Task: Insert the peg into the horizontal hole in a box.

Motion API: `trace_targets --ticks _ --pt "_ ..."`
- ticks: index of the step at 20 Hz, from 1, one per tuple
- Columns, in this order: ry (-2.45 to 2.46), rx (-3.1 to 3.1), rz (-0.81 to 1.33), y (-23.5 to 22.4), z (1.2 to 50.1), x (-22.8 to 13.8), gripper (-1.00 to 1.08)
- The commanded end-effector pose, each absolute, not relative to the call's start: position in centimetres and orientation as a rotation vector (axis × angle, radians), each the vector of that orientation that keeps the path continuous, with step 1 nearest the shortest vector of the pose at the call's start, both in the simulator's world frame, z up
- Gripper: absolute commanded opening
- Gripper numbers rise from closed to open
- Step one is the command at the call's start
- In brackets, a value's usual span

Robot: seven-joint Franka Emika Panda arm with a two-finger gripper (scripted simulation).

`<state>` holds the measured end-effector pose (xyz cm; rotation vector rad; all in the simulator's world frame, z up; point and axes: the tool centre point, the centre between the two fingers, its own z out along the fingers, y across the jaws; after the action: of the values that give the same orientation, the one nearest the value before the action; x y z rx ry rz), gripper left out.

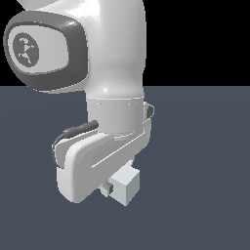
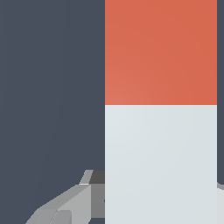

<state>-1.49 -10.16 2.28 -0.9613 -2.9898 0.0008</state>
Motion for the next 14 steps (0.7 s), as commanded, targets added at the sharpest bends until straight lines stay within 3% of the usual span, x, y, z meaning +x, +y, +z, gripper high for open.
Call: trace_targets --ticks 1,14 --pt "-2.986 -0.973 0.000 -9.7 2.4 -1.6 -1.00" --pt "-2.911 -1.180 0.000 -4.1 3.2 -2.6 -1.00"
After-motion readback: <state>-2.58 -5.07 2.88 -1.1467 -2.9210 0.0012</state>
